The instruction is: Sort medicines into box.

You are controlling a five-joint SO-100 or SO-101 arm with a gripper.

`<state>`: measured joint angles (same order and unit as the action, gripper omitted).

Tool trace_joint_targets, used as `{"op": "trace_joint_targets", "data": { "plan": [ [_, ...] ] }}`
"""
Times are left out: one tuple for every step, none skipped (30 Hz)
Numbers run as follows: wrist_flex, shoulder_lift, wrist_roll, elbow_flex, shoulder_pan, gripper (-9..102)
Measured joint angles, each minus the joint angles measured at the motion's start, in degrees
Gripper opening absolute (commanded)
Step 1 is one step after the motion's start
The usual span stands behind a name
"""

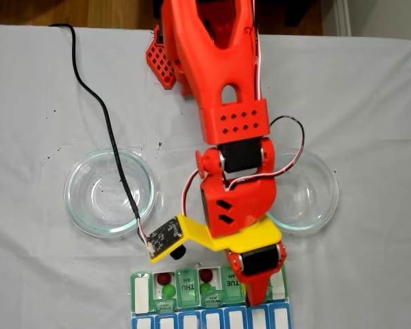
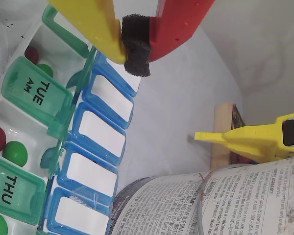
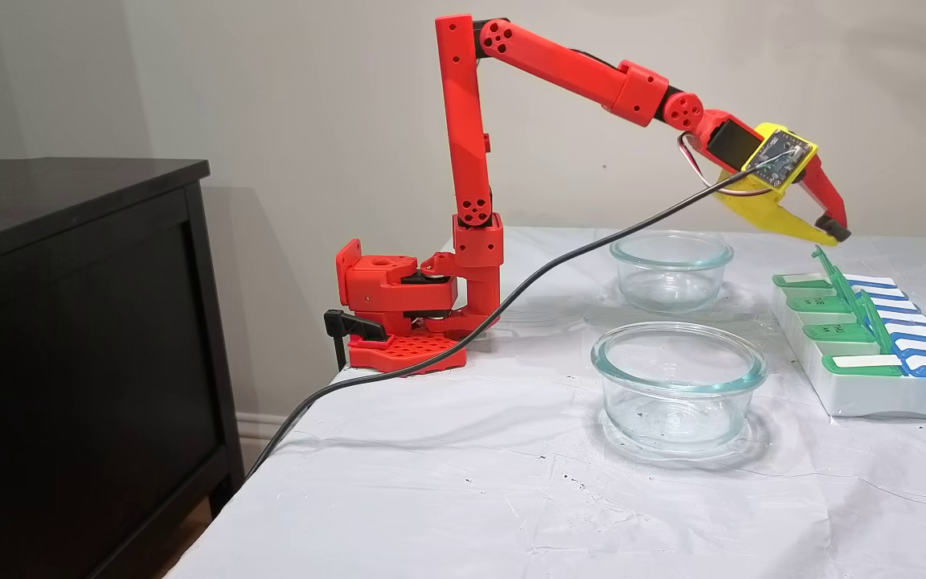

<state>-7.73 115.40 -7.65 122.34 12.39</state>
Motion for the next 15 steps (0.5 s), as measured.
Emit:
{"op": "trace_joint_targets", "data": {
  "plan": [
    [0.53,0.00,-0.09,0.00,0.18,0],
    [0.88,0.00,-0.09,0.00,0.26,0],
    [1.14,0.00,-0.09,-0.09,0.35,0],
    [1.32,0.00,-0.09,-0.09,0.44,0],
    [1.49,0.00,-0.09,-0.09,0.62,0],
    [1.67,0.00,-0.09,-0.09,0.70,0],
    [2.11,0.00,-0.09,-0.09,0.79,0],
    [2.46,0.00,-0.09,-0.09,0.79,0],
    [2.55,-0.09,-0.09,-0.09,0.88,0],
    [2.55,-0.09,-0.09,-0.09,0.97,0],
    [2.55,-0.35,-0.09,-0.09,1.14,0],
    [2.55,-0.88,-0.09,-0.09,1.23,0],
    [2.55,-1.41,-0.09,-0.09,1.32,0],
    [2.55,-2.11,-0.09,-0.09,1.32,0],
    [2.55,-2.64,-0.09,-0.09,1.32,0]
  ]
}}
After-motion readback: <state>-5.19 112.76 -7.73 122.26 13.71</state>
